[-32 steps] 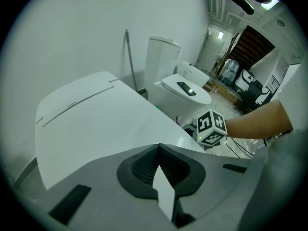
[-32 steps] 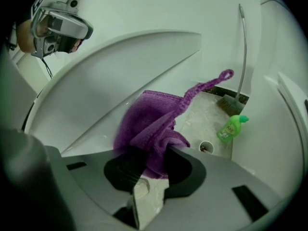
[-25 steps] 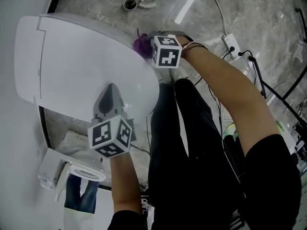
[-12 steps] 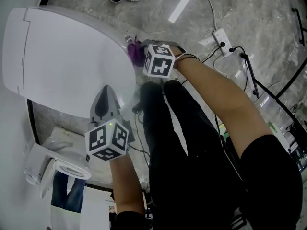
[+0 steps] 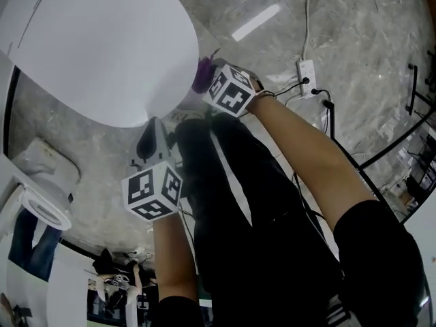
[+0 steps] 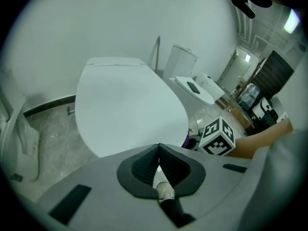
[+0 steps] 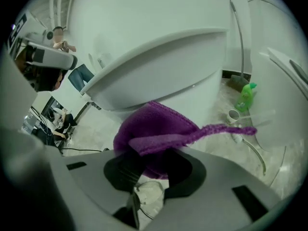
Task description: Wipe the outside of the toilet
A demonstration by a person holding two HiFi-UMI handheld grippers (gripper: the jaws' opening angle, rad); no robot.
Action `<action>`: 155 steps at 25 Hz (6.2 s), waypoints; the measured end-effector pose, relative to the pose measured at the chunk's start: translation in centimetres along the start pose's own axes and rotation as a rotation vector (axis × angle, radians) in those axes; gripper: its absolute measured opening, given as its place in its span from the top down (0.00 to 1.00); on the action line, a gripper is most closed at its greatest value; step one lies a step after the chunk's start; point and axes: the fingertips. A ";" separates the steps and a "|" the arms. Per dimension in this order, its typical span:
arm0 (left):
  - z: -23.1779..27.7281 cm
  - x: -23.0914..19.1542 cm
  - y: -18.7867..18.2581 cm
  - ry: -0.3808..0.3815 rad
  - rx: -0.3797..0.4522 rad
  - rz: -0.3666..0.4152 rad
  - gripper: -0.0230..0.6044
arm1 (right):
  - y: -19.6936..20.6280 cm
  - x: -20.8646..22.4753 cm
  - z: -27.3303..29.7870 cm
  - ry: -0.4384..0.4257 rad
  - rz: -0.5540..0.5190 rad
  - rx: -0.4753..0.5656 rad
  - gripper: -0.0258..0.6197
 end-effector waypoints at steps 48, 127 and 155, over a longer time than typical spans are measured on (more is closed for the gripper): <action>-18.3 -38.0 9.5 -0.046 0.054 -0.328 0.95 | -18.6 -15.4 16.8 0.355 0.524 0.041 0.80; -0.7 -57.1 -33.1 0.134 -0.170 0.004 0.95 | -59.6 16.5 33.0 0.713 1.163 0.482 0.80; -8.9 -44.4 -36.7 0.208 0.019 0.047 0.95 | -62.5 4.5 7.6 0.688 0.582 0.698 0.80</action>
Point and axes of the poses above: the fingertips, and each gripper's own axes: z forward along the fingers, x to its right, y out of its underside, and after that the axes turned 14 degrees about -z, right-handed
